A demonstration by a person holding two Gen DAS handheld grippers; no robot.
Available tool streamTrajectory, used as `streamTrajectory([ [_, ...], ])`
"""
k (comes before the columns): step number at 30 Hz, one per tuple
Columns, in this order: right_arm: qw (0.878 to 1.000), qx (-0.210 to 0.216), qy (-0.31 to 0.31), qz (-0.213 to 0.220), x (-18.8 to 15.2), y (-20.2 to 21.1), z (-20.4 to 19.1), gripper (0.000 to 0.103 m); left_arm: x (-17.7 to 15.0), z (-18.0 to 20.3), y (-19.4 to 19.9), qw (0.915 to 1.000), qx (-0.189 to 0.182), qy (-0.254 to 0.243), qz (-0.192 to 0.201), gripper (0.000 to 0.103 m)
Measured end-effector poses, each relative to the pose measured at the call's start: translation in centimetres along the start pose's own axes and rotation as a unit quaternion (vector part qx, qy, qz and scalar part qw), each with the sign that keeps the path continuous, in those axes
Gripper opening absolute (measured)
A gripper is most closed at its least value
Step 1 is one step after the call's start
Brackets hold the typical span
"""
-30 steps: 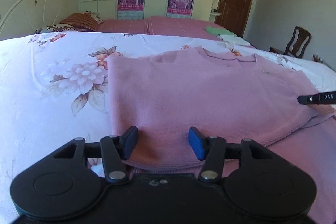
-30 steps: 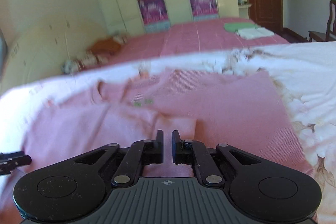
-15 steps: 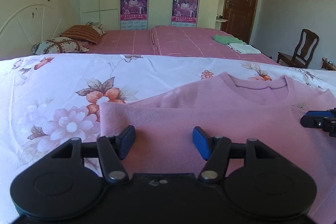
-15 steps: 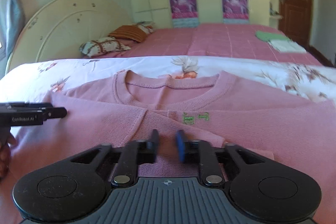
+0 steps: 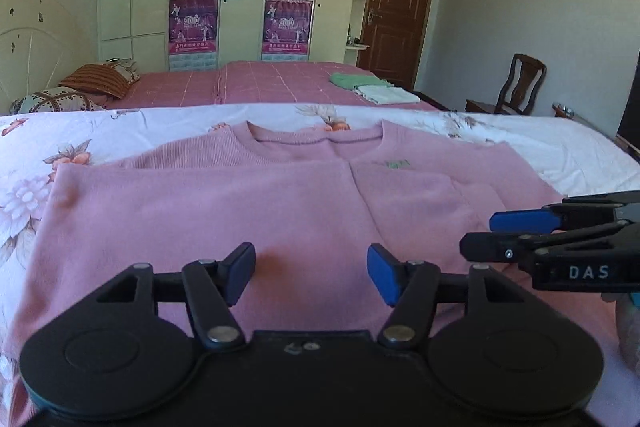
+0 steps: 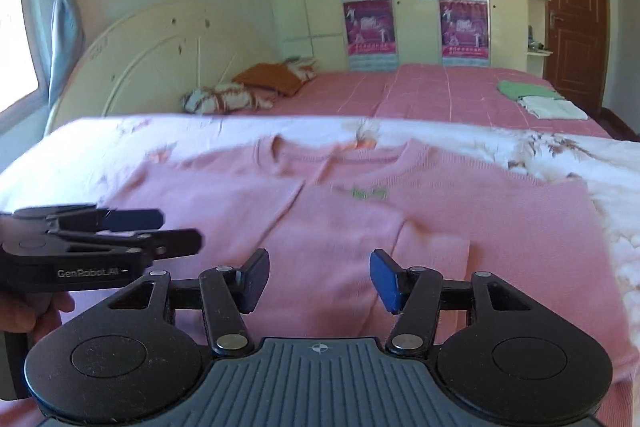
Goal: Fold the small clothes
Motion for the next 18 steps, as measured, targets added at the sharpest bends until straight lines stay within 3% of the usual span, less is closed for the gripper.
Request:
streamTrajectory([
  [2, 0.999, -0.044, -0.002, -0.031, -1.7, -0.5, 1.4, 0.035, -1.1, -0.8, 0.4, 0.9999, 0.014, -0.001, -0.006, 0.063],
  [5, 0.998, -0.026, -0.044, -0.025, -2.8, 1.0, 4.0, 0.034, -2.6, -4.3, 2.1, 0.9983, 0.040, 0.039, -0.016, 0.058],
  [9, 0.999, -0.023, -0.030, -0.012, -2.2, 2.6, 3.2, 0.034, -4.0, -9.0, 4.1, 0.9915, 0.083, 0.097, -0.026, 0.058],
  [11, 0.999, -0.013, -0.037, 0.002, -1.9, 3.1, 3.2, 0.034, -4.4, -9.9, 3.9, 0.9915, 0.077, 0.099, -0.033, 0.059],
  [13, 0.997, -0.043, -0.031, -0.057, -3.5, 1.0, 4.0, 0.034, -3.9, -10.0, 4.5, 0.9900, 0.088, 0.103, -0.040, 0.057],
  [16, 0.998, -0.034, -0.027, -0.045, -3.8, 2.0, 4.2, 0.035, -2.8, -8.9, 5.9, 0.9916, 0.101, 0.080, -0.011, 0.062],
  [18, 0.999, -0.026, -0.026, -0.009, -3.3, 3.3, 4.2, 0.035, -4.1, -8.8, 4.5, 0.9887, 0.117, 0.075, -0.056, 0.063],
])
Point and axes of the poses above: each gripper's, at about its wrist camera, not at the fingertips, and y roughly against the way its jaws point, z to its right, x to its top, the point moved 9 cm from there along -y, roughly the way its jaws point, and after that the axes turned 9 degrees about -z, right-handed, at the moved point
